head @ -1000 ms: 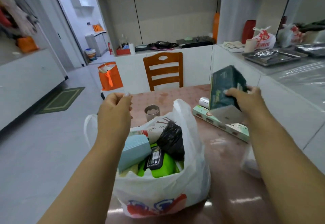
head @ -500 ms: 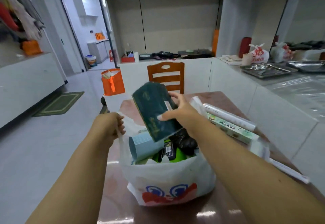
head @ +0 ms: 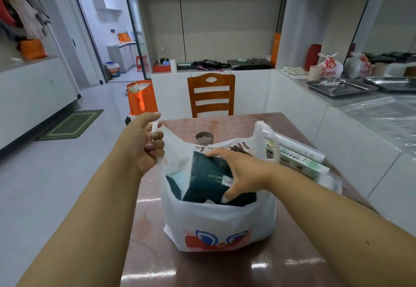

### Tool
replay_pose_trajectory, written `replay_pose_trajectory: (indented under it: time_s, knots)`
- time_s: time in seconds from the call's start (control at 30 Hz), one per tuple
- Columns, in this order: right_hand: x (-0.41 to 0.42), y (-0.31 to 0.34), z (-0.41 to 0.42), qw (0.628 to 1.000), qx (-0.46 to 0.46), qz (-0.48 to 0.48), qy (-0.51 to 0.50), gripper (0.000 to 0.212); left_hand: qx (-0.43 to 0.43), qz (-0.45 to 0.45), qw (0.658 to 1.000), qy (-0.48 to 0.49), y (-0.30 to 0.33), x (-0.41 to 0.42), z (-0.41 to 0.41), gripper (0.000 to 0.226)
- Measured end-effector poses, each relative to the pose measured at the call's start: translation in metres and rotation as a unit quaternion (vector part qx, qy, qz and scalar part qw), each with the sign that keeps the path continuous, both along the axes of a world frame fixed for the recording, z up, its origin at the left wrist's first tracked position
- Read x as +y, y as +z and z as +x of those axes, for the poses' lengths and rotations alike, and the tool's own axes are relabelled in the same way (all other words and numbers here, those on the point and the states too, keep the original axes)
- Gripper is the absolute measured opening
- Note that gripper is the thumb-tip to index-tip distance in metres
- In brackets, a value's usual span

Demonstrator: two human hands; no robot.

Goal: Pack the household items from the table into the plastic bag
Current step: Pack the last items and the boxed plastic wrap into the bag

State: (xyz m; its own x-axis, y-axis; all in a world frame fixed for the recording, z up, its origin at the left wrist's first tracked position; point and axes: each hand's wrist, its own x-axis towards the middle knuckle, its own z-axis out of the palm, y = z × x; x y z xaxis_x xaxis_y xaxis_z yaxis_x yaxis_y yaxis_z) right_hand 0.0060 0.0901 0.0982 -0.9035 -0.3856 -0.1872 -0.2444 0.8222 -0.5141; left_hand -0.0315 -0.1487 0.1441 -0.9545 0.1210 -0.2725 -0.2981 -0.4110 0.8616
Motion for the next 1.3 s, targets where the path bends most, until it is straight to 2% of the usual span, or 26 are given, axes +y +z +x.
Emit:
replay_pose_trajectory:
  time_s: [0.1,0.17,0.23,0.3,0.37,0.53,0.6,0.7,0.77,0.87,1.0,1.13,1.2,1.3]
  knots:
    - [0.041,0.006,-0.001,0.993,-0.098,0.054,-0.039,0.096,-0.011,0.014,1.000,0.004,-0.002,-0.009,0.000,0.029]
    - [0.054,0.007,-0.002,0.985,-0.122,0.110,-0.056,0.096,-0.004,0.020,1.000,-0.004,-0.003,-0.009,0.001,0.027]
    - [0.044,0.008,-0.005,0.989,-0.095,0.107,-0.046,0.093,0.001,0.008,1.000,-0.009,-0.002,-0.003,0.001,0.030]
    - [0.026,0.003,-0.006,0.995,-0.027,0.090,-0.012,0.081,0.001,-0.006,1.000,-0.010,0.001,0.002,0.001,0.041]
    - [0.013,-0.013,-0.003,0.990,0.024,0.132,0.031,0.070,0.004,-0.009,1.000,-0.008,0.004,0.003,0.001,0.040]
    - [0.010,-0.054,0.012,0.973,0.013,0.227,0.045,0.058,0.005,-0.014,1.000,0.003,0.003,0.003,0.004,0.033]
    - [0.005,-0.037,0.014,0.978,-0.041,0.204,0.032,0.055,0.009,-0.036,0.999,-0.005,0.003,0.005,0.006,0.031]
    - [-0.002,0.017,0.011,0.993,-0.105,0.033,-0.052,0.060,0.018,-0.051,0.998,-0.026,0.004,0.005,0.006,0.030]
    - [-0.006,0.059,-0.003,0.993,-0.058,-0.050,-0.086,0.062,0.021,-0.051,0.998,-0.028,0.004,0.003,0.003,0.033]
    - [-0.016,0.100,-0.046,0.986,-0.001,-0.110,-0.128,0.069,0.025,-0.032,0.998,-0.038,0.005,0.005,-0.002,0.035]
    - [-0.031,0.099,-0.119,0.962,-0.027,-0.170,-0.213,0.071,0.010,-0.015,0.998,-0.054,0.003,0.006,-0.014,0.041]
    - [-0.033,0.055,-0.165,0.950,-0.086,-0.163,-0.254,0.056,-0.020,0.021,0.997,-0.078,0.002,0.003,-0.025,0.043]
    - [-0.030,0.030,-0.182,0.963,-0.084,-0.090,-0.241,0.038,-0.028,0.040,0.995,-0.083,0.001,0.001,-0.029,0.044]
    - [-0.028,-0.006,-0.206,0.970,-0.097,0.000,-0.224,0.030,-0.028,0.049,0.995,-0.087,-0.001,-0.001,-0.036,0.046]
